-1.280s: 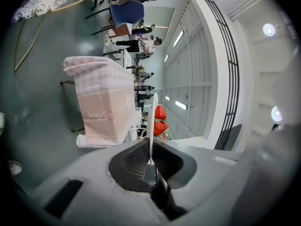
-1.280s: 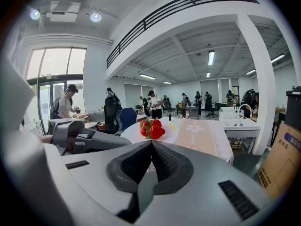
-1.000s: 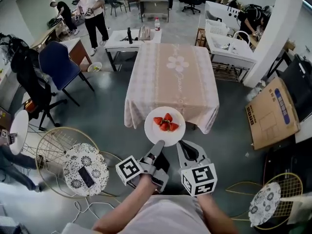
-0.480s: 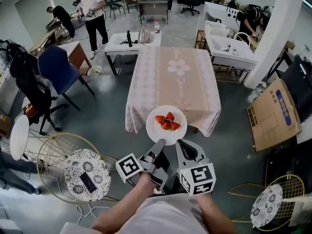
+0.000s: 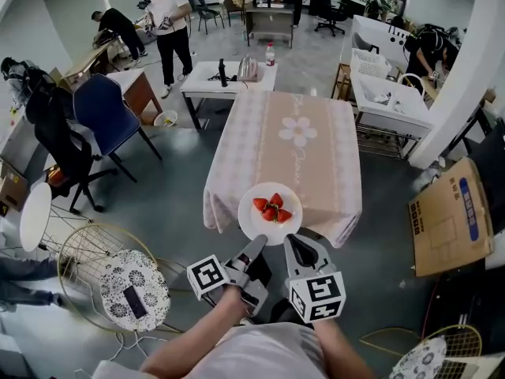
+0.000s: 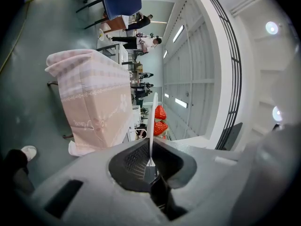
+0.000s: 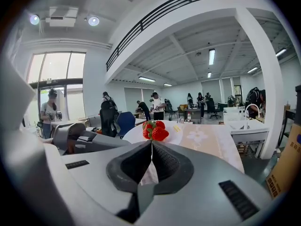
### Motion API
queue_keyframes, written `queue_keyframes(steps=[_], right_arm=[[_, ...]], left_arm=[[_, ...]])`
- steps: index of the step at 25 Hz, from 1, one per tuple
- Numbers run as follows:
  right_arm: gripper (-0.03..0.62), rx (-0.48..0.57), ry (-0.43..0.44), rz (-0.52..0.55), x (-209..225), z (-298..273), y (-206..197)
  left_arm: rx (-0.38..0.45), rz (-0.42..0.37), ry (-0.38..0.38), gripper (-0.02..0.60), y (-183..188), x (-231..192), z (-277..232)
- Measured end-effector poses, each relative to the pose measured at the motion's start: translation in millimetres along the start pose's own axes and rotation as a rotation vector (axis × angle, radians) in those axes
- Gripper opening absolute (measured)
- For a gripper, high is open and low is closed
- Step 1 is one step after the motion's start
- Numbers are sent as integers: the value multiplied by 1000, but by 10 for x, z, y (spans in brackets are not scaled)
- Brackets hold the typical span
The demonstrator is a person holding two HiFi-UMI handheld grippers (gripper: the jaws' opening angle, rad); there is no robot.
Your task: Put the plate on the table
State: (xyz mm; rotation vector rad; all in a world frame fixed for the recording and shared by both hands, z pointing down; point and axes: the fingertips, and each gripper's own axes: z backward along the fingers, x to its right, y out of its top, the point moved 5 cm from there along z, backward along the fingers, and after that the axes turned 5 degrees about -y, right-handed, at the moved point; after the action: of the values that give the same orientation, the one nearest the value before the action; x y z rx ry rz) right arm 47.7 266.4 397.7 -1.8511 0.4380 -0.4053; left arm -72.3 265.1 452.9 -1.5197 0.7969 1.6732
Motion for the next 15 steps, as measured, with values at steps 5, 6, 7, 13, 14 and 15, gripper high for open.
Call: queue_keyframes(steps=[5, 6, 7, 13, 14, 15], right_arm=[[5, -8, 33, 3, 463, -193, 137], [5, -7, 38, 6, 558, -229, 166], [5, -7, 45, 8, 654, -263, 189], [5, -16, 100, -11, 1134, -396, 216], [5, -15, 107, -12, 1200, -409, 215], [5, -13, 113, -13, 1260, -423, 212]], left_arm=[[30, 6, 17, 18, -4, -28, -440], [39, 5, 19, 18, -8, -32, -532], [47, 5, 21, 18, -18, -36, -625], [81, 4, 48, 18, -168, -91, -1063], [85, 3, 55, 18, -188, -105, -1112], [90, 2, 61, 18, -199, -118, -1154]])
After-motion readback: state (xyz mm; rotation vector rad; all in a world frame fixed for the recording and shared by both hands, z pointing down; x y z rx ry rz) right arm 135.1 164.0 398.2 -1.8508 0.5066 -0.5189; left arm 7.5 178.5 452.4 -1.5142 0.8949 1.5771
